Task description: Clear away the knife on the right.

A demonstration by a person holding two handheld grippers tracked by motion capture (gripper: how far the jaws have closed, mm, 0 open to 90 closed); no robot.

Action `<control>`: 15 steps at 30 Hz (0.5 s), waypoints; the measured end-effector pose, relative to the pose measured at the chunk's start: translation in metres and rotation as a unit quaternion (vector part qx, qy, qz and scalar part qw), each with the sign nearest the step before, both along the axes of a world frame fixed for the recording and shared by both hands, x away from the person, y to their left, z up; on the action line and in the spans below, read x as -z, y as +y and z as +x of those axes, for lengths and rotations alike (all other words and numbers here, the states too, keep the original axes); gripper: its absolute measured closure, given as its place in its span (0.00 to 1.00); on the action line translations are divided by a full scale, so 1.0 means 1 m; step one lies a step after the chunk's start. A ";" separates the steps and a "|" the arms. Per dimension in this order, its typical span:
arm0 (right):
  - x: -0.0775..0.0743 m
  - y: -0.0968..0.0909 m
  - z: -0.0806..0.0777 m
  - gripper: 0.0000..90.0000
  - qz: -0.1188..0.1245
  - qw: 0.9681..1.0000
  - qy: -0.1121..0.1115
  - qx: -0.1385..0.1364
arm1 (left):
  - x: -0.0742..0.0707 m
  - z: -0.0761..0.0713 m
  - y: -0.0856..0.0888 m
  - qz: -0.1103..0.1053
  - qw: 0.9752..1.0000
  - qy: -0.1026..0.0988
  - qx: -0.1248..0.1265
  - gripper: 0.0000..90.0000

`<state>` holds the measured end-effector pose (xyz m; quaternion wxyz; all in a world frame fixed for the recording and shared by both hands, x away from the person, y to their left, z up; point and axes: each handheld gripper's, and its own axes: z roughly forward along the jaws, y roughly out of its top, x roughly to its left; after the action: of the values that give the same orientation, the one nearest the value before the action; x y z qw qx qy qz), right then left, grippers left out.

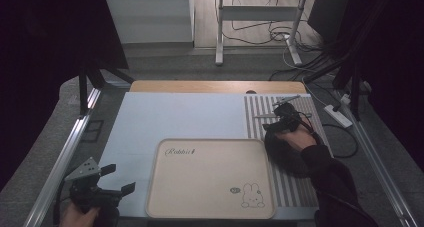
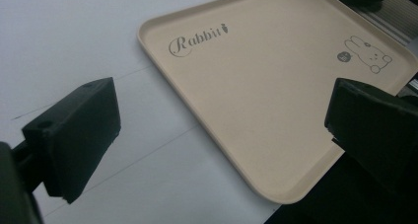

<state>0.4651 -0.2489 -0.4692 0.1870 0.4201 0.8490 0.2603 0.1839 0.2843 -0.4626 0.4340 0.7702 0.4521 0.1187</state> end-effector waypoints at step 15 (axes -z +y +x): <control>0.019 0.002 0.054 0.99 -0.009 0.997 0.077 -0.028 | 0.000 0.000 0.000 -0.001 1.000 0.001 0.000 0.02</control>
<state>0.5191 -0.2468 -0.4885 0.1174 0.4136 0.8745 0.2245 0.1844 0.2845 -0.4628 0.4341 0.7698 0.4530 0.1178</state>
